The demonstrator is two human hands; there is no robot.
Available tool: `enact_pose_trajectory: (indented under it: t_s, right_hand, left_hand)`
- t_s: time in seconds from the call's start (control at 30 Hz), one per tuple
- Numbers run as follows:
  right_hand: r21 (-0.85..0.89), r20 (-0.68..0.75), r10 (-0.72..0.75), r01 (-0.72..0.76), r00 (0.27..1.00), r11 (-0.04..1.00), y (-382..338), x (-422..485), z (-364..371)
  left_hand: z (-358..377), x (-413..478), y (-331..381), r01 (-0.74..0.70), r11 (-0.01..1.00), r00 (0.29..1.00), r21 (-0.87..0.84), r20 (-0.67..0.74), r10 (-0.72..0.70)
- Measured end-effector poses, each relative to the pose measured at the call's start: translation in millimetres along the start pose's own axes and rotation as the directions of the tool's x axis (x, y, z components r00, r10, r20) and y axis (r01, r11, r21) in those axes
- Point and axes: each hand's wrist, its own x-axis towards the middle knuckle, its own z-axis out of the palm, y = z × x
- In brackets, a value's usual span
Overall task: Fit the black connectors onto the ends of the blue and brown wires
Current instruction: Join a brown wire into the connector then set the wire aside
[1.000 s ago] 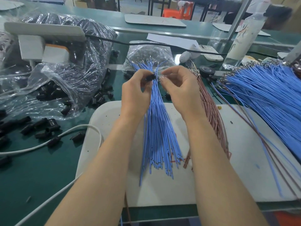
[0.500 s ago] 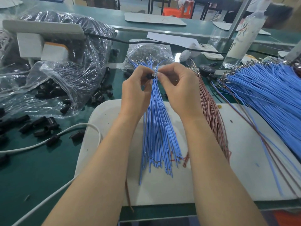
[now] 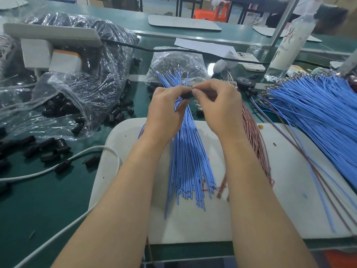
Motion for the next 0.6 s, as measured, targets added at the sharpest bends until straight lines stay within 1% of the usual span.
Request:
enact_pose_trajectory:
  t_s: [0.07, 0.13, 0.23, 0.4, 0.5, 0.6]
  right_hand:
    - [0.108, 0.008, 0.075, -0.075, 0.997, 0.991, 3.9, 2.5, -4.5]
    - [0.188, 0.026, 0.130, -0.132, 0.991, 0.973, 7.5, 3.0, -6.8]
    - [0.266, 0.065, 0.198, -0.208, 0.978, 0.941, 11.3, 2.5, -6.2]
    - [0.347, 0.111, 0.253, -0.276, 0.961, 0.896, 14.0, 0.8, 0.8]
    - [0.416, 0.158, 0.306, -0.344, 0.939, 0.842, 14.5, -1.4, 5.7]
    - [0.531, 0.194, 0.363, -0.409, 0.911, 0.742, 11.4, -1.7, 9.8]
  left_hand:
    - [-1.6, 0.1, 1.3, 0.002, 1.000, 1.000, -0.021, -0.015, -0.002]
    - [-2.3, 0.0, 0.9, 0.031, 0.999, 1.000, -0.035, 0.007, -0.031]
    - [-1.5, -0.5, -1.0, 0.053, 0.994, 0.997, -0.099, 0.053, -0.048]
    - [-0.2, -1.1, -1.9, 0.055, 0.995, 0.998, -0.079, 0.046, -0.051]
    - [-1.1, -1.4, -3.0, 0.057, 0.996, 0.997, -0.068, 0.053, -0.054]
    - [-2.3, -1.2, -1.5, 0.070, 0.995, 0.997, -0.076, 0.044, -0.066]
